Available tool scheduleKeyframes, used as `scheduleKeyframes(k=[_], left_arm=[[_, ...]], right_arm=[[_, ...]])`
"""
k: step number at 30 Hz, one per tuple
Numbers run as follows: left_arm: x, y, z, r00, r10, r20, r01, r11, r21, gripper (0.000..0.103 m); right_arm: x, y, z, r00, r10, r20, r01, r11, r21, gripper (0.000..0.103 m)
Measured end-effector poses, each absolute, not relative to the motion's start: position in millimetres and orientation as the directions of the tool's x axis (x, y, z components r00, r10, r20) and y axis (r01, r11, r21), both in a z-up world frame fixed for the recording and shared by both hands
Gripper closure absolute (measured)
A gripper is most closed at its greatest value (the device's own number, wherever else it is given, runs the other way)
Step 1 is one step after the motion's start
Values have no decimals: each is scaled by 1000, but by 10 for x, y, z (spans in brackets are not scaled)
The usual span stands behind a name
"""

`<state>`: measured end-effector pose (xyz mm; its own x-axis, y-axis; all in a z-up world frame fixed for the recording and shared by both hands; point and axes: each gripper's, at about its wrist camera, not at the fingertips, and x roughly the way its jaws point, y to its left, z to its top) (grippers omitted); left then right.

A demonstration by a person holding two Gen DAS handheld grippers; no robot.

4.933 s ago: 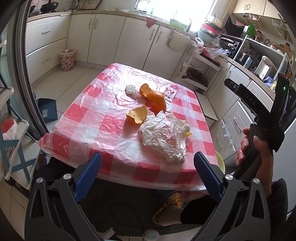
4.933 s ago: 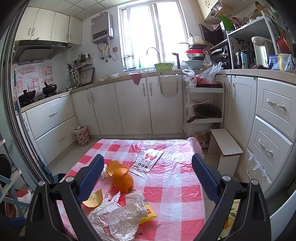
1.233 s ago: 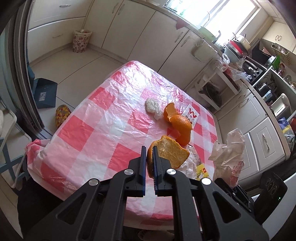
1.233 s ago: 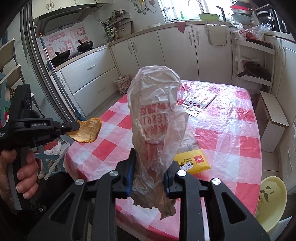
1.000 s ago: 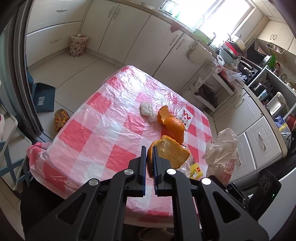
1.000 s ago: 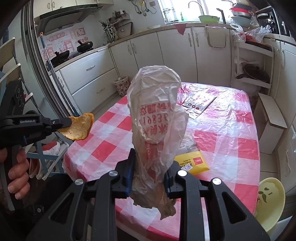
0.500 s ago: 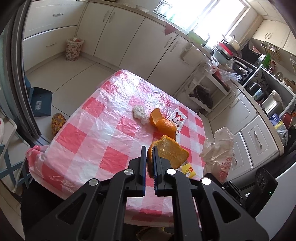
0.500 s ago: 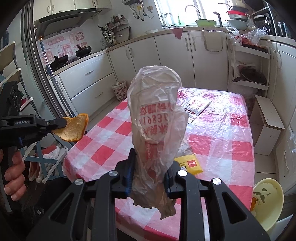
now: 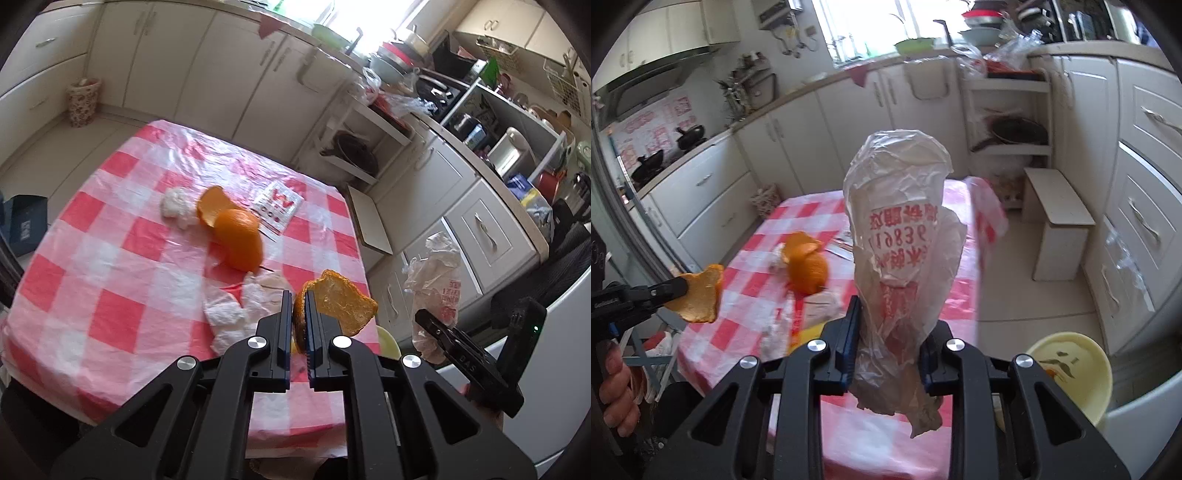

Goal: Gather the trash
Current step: 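Lift peel and bag to the yellow bin and open the right tool over it, then open the left tool over the yellow bin to drop the peel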

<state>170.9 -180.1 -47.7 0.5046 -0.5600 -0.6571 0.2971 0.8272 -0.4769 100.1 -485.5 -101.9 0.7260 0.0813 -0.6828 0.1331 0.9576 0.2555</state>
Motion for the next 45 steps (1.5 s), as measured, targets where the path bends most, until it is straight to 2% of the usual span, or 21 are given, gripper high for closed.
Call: scheduleKeyframes(k=[5, 9, 11, 13, 14, 17, 20, 22, 26, 29, 31, 33, 36, 37, 40, 42, 45], left_arm=[[1730, -2507, -665, 418, -607, -676, 375, 793, -480, 97], [1741, -3034, -853, 353, -620, -701, 421, 774, -473, 97], [1741, -3226, -924, 331, -620, -711, 435, 769, -468, 97], [1754, -3440, -1005, 307, -618, -724, 451, 764, -462, 97], [1761, -3549, -1050, 294, -616, -730, 459, 761, -458, 97], [1764, -3838, -1191, 257, -612, -748, 478, 753, -452, 97], [1715, -4150, -1348, 217, -602, -768, 504, 743, -440, 97], [1669, -4351, -1464, 190, -587, -787, 518, 741, -428, 97], [1608, -4714, -1698, 143, -550, -823, 527, 746, -407, 97], [1580, -5102, -1927, 98, -501, -860, 534, 755, -380, 96], [1612, -5320, -2087, 70, -473, -878, 524, 767, -371, 89], [1658, -5495, -2245, 36, -438, -898, 526, 772, -356, 72], [1663, -5545, -2274, 38, -430, -902, 516, 781, -351, 66], [1650, -5501, -2220, 35, -454, -890, 516, 771, -373, 65], [1576, -5256, -1988, 76, -503, -861, 526, 754, -394, 53], [1534, -4992, -1818, 100, -533, -840, 512, 752, -416, 44], [1433, -4459, -1539, 152, -570, -808, 481, 757, -443, 38]], right_arm=[[1164, -5681, -1723, 518, 21, -855, 345, 910, 231, 75], [1313, -6190, -2349, 357, 38, -933, 483, 848, 220, 75], [1350, -6389, -2622, 292, 76, -953, 541, 809, 231, 70], [1348, -6541, -2816, 233, 96, -968, 588, 779, 219, 53], [1344, -6596, -2856, 215, 90, -973, 601, 772, 204, 52], [1268, -6744, -2644, 274, 38, -961, 648, 732, 213, 52], [1195, -6835, -2245, 398, 29, -917, 632, 716, 297, 42], [1151, -6893, -2008, 467, 6, -884, 632, 697, 339, 41], [1116, -6988, -1369, 649, -65, -758, 583, 682, 442, 37], [1042, -6952, -985, 733, -126, -668, 538, 708, 458, 31], [1045, -6910, -876, 764, -135, -631, 507, 730, 458, 30], [1074, -6874, -855, 766, -147, -626, 501, 746, 439, 30], [1108, -6910, -881, 766, -134, -628, 498, 741, 449, 30], [1111, -6936, -887, 767, -130, -629, 500, 735, 457, 30], [1125, -6956, -861, 776, -126, -619, 494, 731, 471, 30], [1130, -6897, -814, 782, -117, -613, 478, 743, 469, 30], [1224, -6713, -758, 786, -98, -611, 442, 779, 444, 30]])
